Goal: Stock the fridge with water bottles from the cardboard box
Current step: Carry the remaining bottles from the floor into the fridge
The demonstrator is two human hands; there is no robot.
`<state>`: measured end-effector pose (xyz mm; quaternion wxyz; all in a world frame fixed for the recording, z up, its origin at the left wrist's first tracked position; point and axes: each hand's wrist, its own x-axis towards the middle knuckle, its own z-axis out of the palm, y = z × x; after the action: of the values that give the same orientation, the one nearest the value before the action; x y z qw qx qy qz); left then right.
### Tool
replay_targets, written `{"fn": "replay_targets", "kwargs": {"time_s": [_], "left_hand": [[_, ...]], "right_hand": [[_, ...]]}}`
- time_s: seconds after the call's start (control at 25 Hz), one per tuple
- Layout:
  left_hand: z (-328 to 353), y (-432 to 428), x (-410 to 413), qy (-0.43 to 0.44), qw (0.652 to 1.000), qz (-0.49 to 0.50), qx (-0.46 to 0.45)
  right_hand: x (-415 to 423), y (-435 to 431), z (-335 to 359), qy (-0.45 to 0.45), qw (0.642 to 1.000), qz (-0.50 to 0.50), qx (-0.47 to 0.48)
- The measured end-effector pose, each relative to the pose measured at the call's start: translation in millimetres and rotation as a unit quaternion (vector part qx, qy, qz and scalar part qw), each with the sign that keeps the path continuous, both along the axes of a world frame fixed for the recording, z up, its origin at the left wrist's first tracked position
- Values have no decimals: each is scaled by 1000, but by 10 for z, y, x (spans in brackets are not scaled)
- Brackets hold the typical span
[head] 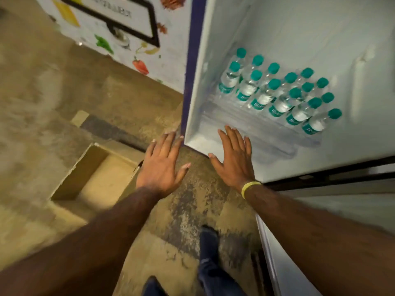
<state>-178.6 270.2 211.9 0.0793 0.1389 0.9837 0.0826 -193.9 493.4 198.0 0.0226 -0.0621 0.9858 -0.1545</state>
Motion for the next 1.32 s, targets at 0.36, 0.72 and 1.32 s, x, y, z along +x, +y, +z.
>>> {"fn": "replay_targets", "kwargs": {"time_s": [0.36,0.72,1.32], "left_hand": [[-513,-1515,2058,-90,968,232,-26],[-894,-2154,4073,-162,885,436,-30],[-2100,-2866,4559,-253,697,655,148]], "right_hand": [[1019,-1725,-319,-86,975,201,36],[2177,-2978,-755,-129,877,454,85],[2513,-4073,-1929,-216,795,535,187]]}}
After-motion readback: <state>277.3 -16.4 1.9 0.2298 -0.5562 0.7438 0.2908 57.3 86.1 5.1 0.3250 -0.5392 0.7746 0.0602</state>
